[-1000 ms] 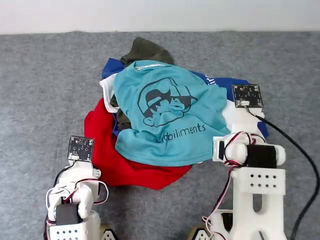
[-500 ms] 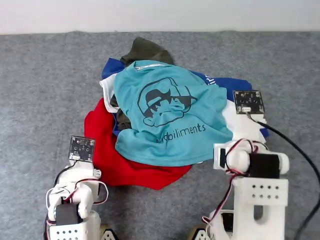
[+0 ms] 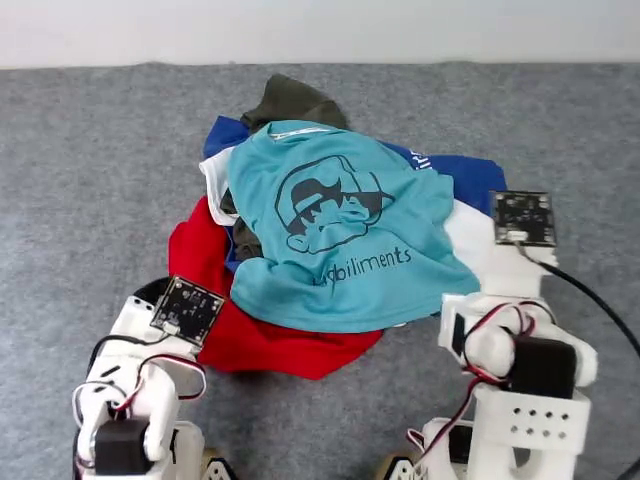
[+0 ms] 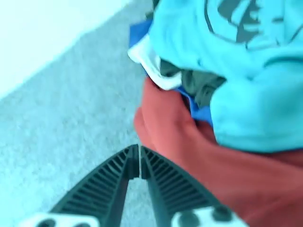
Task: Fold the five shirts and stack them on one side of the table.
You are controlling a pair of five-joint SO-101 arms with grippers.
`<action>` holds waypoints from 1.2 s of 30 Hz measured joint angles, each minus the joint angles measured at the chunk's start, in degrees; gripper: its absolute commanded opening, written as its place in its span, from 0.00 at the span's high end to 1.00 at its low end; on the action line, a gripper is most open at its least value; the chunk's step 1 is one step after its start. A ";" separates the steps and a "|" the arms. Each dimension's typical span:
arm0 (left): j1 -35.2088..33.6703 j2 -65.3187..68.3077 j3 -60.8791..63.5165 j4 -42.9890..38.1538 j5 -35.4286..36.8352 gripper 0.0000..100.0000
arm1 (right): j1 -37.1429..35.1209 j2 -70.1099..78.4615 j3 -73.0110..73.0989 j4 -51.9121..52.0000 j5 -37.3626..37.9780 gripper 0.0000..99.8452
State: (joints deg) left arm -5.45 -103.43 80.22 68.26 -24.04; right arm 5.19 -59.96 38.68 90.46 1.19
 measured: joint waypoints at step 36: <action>20.66 112.44 -78.42 25.85 9.49 0.64 | 6.51 -0.70 0.00 3.16 0.00 0.99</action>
State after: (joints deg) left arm 15.21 9.01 1.80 94.11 -14.55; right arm 11.69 -60.66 38.68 93.63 1.19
